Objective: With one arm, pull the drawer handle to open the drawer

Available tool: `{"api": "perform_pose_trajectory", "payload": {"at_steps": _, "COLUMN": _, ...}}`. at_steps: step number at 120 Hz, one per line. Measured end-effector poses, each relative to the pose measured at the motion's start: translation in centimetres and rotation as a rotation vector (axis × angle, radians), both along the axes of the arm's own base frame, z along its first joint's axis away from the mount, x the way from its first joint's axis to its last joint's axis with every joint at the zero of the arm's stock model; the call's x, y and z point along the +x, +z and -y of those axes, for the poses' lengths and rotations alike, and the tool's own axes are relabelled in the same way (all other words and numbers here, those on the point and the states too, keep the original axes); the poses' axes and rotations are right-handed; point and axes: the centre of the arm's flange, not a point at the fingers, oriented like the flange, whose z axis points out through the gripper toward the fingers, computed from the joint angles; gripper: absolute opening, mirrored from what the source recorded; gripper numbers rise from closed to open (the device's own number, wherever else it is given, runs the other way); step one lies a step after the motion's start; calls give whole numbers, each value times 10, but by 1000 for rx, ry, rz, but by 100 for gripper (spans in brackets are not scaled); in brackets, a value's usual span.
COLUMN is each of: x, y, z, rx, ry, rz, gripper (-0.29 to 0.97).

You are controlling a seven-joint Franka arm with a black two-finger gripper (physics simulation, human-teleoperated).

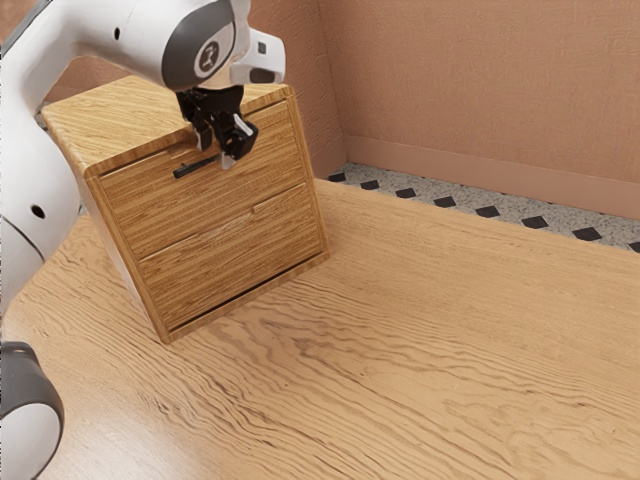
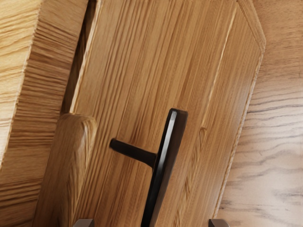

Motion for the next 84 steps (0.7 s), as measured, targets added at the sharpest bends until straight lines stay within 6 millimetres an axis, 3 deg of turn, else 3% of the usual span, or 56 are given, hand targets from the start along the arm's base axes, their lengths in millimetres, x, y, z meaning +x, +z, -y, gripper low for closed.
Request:
{"api": "perform_pose_trajectory", "payload": {"at_steps": 30, "x": 7, "y": -16, "z": -3, "rx": -11, "ry": -13, "rz": -21, "gripper": 25}}
{"api": "perform_pose_trajectory", "payload": {"at_steps": 45, "x": 8, "y": -18, "z": -3, "rx": -14, "ry": -19, "rz": -24, "gripper": 13}}
{"api": "perform_pose_trajectory", "payload": {"at_steps": 63, "x": 9, "y": -18, "z": 7, "rx": -13, "ry": -37, "rz": -27, "gripper": 0}}
{"api": "perform_pose_trajectory", "payload": {"at_steps": 84, "x": 8, "y": -15, "z": 32, "rx": -8, "ry": -69, "rz": -39, "gripper": -6}}
